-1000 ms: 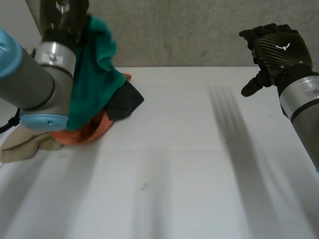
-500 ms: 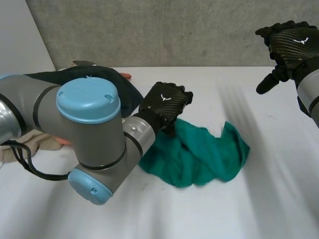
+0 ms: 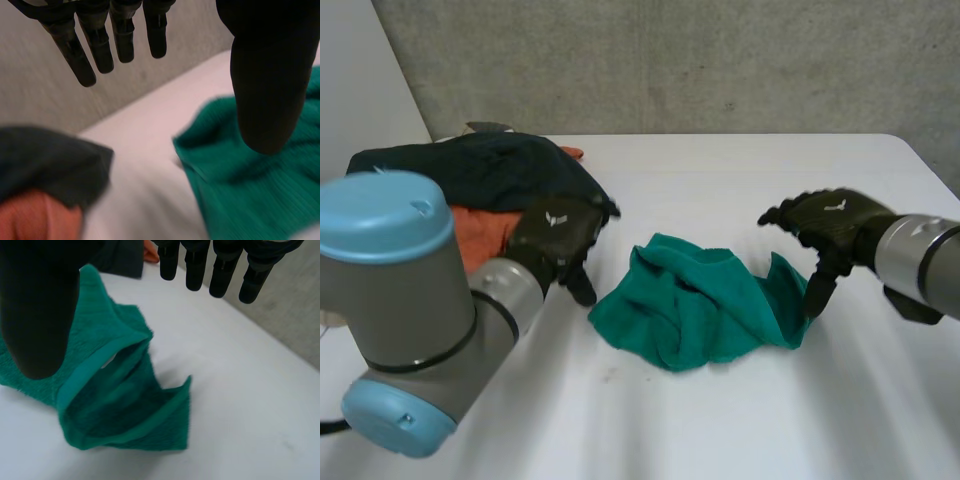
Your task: Fold the laundry.
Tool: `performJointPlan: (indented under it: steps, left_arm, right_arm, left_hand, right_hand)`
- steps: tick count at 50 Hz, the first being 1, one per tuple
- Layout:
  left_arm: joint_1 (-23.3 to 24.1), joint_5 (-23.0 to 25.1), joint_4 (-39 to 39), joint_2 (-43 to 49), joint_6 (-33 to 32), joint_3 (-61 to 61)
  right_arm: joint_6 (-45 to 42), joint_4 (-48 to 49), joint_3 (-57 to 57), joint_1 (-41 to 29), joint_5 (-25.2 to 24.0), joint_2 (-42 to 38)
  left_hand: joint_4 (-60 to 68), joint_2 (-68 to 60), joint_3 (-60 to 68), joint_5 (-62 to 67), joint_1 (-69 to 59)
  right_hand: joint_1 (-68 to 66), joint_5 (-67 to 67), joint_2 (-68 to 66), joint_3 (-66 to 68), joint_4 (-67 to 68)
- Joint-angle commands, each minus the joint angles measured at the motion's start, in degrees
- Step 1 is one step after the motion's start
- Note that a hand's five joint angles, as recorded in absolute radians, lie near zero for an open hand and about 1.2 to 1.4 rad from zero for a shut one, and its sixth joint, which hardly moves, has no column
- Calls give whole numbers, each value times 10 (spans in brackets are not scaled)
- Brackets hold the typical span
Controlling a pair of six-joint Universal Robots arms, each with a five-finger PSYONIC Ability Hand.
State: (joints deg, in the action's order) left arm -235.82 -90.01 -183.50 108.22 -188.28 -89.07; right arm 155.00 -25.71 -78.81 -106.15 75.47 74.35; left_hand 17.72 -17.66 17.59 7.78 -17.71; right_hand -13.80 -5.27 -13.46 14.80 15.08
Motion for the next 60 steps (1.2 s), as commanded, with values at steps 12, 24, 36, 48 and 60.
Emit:
performJointPlan:
  steps: [12,24,36,48,60]
  left_arm:
    - [56,-3,-59,184,25,44]
    - [57,-14,-58,249,-35,126]
    - [59,-84,-68,-8,-43,93]
    - [46,-84,-52,-120,-57,66]
    - [-12,-83,-87,56,-177,151]
  right_arm:
    - [95,246,-36,-67,1,-147]
    - [78,271,-26,-66,13,-156]
    - [-30,185,26,0,57,19]
    - [-125,52,71,28,71,98]
    - [-151,155,110,-2,79,-33]
  left_hand:
    - [85,-85,86,84,-85]
    - [623,-623,624,622,-623]
    - [623,-623,624,622,-623]
    - [623,-623,624,622,-623]
    - [623,-623,624,622,-623]
  right_hand:
    - [-233,-219,-237,223,221]
    - [-662,-647,-665,652,649]
    - [-662,-647,-665,652,649]
    - [-662,-647,-665,652,649]
    - [-662,-647,-665,652,649]
